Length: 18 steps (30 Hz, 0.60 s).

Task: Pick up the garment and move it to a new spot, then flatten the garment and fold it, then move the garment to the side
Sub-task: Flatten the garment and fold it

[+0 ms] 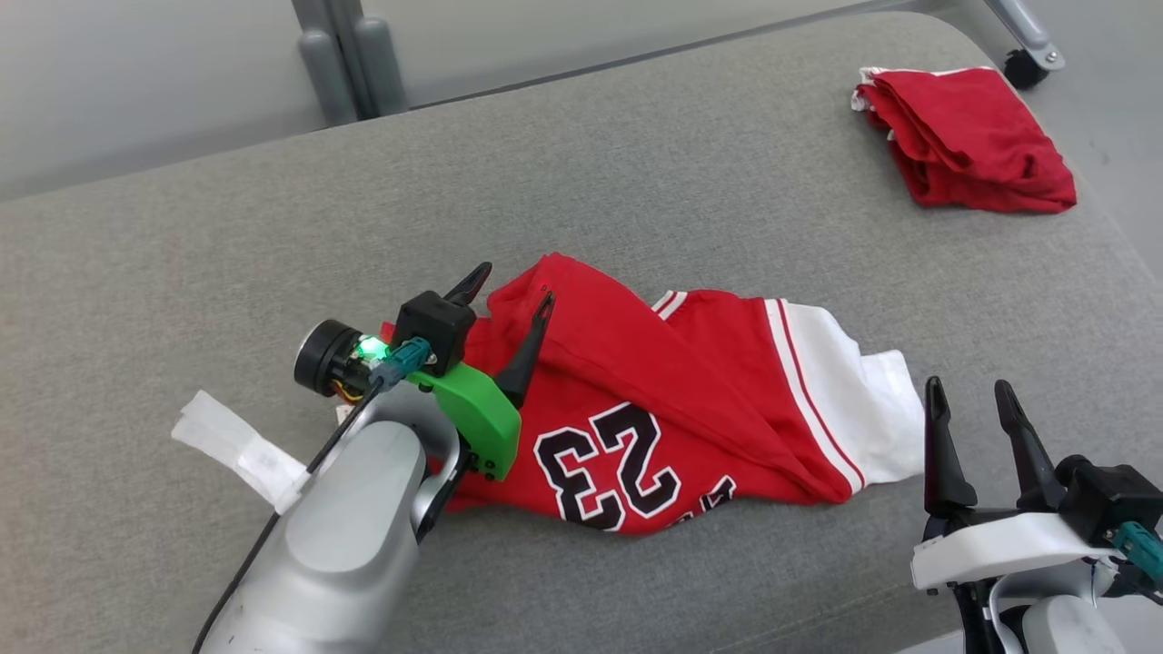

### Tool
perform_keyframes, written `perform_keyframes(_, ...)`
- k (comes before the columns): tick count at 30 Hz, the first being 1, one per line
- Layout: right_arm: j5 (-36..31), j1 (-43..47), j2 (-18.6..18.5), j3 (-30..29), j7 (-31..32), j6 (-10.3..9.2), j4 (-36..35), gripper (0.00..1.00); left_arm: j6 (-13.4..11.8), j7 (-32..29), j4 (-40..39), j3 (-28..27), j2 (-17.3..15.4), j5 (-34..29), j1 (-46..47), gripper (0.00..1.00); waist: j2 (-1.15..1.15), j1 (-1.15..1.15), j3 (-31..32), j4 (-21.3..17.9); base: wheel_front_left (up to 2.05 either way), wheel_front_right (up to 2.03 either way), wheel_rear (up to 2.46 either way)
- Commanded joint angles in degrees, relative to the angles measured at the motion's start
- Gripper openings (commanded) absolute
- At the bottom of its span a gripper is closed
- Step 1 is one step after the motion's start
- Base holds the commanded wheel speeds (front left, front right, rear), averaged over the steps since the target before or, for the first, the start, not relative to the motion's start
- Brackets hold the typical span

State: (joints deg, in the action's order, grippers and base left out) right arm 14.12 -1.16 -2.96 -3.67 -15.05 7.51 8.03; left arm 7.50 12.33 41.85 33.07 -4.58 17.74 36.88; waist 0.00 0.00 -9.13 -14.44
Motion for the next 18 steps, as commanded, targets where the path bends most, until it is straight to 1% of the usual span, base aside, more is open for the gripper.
perform_keyframes(1,0.4,-0.7,0.0,0.1,-0.2,-0.05,0.1,1.0,0.0,0.1,1.4,0.6,-0.6,0.9,1.2,1.0,0.0,0.0,-1.9,-2.2,0.0,0.0,0.0)
perform_keyframes(8,1.1,-1.6,0.1,0.6,-0.2,-0.05,0.2,1.0,0.0,0.2,7.9,4.4,-0.7,3.9,2.6,1.0,0.0,0.0,-2.5,-3.6,0.0,0.0,0.0)
perform_keyframes(9,1.1,-1.6,0.1,0.6,-0.2,-0.05,0.1,1.0,0.0,0.1,8.5,4.9,-0.7,4.3,2.8,0.74,0.0,0.0,-2.5,-3.7,0.0,0.0,0.0)
perform_keyframes(10,1.0,-1.5,0.1,0.5,-0.2,-0.05,0.0,1.0,0.0,0.3,9.1,5.5,-0.7,4.8,3.1,0.2,0.0,0.0,-2.5,-3.7,0.0,0.0,0.0)
perform_keyframes(11,1.0,-1.4,0.1,0.3,-0.2,-0.05,-0.1,1.0,0.0,0.6,9.4,5.9,-0.6,5.2,3.4,0.0,0.0,0.0,-2.5,-3.7,0.0,0.0,0.0)
perform_keyframes(15,0.7,-0.6,0.1,-0.6,-0.2,-0.05,-0.3,1.0,0.0,1.4,10.0,7.5,-0.3,6.6,4.1,0.0,0.0,0.0,-2.2,-2.7,0.0,0.0,0.0)
perform_keyframes(18,0.5,-0.7,0.1,-0.8,-0.2,-0.05,-0.4,1.0,0.0,2.1,9.5,7.9,-0.1,8.0,5.0,0.0,0.0,0.0,-1.5,-1.1,0.0,0.0,0.0)
